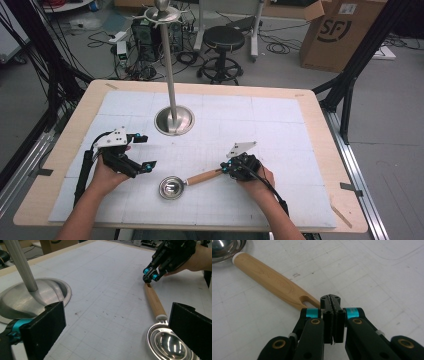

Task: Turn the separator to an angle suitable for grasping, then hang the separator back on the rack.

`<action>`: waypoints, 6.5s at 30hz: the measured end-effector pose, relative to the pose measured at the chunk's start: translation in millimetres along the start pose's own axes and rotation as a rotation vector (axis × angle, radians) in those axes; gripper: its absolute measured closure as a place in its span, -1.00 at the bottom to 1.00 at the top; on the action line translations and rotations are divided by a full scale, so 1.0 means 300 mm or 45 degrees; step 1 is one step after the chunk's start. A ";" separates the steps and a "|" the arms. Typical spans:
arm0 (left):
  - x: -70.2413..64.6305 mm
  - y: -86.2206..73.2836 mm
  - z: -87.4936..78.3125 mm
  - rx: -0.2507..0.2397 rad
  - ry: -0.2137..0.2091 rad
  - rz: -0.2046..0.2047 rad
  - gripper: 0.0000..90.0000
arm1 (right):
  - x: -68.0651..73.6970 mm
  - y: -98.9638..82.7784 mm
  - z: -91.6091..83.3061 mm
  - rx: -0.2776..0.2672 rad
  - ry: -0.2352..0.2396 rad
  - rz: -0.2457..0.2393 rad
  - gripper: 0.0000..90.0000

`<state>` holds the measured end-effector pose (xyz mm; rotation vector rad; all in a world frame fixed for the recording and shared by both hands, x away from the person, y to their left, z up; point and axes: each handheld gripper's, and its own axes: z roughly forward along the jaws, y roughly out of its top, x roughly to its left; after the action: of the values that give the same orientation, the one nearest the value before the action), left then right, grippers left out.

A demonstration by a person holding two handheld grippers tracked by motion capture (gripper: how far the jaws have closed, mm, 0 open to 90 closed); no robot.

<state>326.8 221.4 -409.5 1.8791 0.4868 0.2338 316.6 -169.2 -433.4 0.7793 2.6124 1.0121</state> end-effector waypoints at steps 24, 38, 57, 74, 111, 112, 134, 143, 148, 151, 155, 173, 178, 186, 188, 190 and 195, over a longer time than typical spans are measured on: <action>-0.004 0.000 0.019 0.004 -0.045 -0.012 -0.96 | -0.138 -0.141 -0.282 -0.387 -0.047 0.209 0.41; -0.013 0.003 0.016 0.004 -0.051 -0.003 -0.96 | -0.186 -0.203 -0.328 -0.489 -0.161 0.273 -0.04; -0.009 0.008 0.054 0.010 -0.077 -0.017 -0.96 | -0.198 -0.237 -0.327 -0.492 -0.160 0.300 -0.35; -0.041 0.041 0.098 0.051 -0.102 -0.018 -0.96 | -0.201 -0.243 -0.339 -0.505 -0.181 0.301 -0.35; -0.173 0.089 0.350 0.514 -0.151 0.072 -0.96 | -0.208 -0.249 -0.336 -0.464 -0.206 0.317 -0.34; -0.178 0.088 0.356 0.524 -0.153 0.079 -0.96 | -0.207 -0.249 -0.336 -0.461 -0.204 0.319 -0.34; -0.233 0.074 0.392 0.780 -0.226 0.168 -0.08 | -0.208 -0.246 -0.326 -0.453 -0.200 0.302 -0.34; -0.251 0.089 0.402 0.852 -0.202 0.208 0.11 | -0.207 -0.245 -0.324 -0.446 -0.199 0.304 -0.34; -0.266 0.098 0.415 0.897 -0.152 0.233 0.17 | -0.206 -0.244 -0.321 -0.442 -0.201 0.304 -0.34; -0.276 0.107 0.424 0.941 -0.128 0.240 0.20 | -0.206 -0.243 -0.318 -0.437 -0.196 0.305 -0.34; -0.292 0.122 0.445 1.020 -0.081 0.230 0.21 | -0.208 -0.242 -0.314 -0.439 -0.194 0.303 -0.33; -0.278 0.134 0.452 1.042 -0.146 0.244 0.53 | -0.205 -0.236 -0.309 -0.437 -0.193 0.305 -0.32; -0.270 0.132 0.439 1.014 -0.173 0.246 0.54 | -0.205 -0.240 -0.315 -0.438 -0.197 0.307 -0.32; -0.237 0.156 0.388 0.899 -0.188 0.214 0.54 | -0.203 -0.244 -0.311 -0.424 -0.203 0.307 -0.32; -0.226 0.163 0.371 0.845 -0.187 0.187 0.54 | -0.201 -0.244 -0.310 -0.423 -0.198 0.312 -0.32; -0.218 0.172 0.352 0.788 -0.186 0.182 0.54 | -0.202 -0.244 -0.310 -0.426 -0.204 0.308 -0.32; -0.195 0.196 0.302 0.656 -0.182 0.159 0.54 | -0.200 -0.243 -0.308 -0.425 -0.204 0.303 -0.32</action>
<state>322.6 101.8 -382.7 2.4134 0.3517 0.0551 301.6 -298.9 -413.7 1.0500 2.1746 1.3440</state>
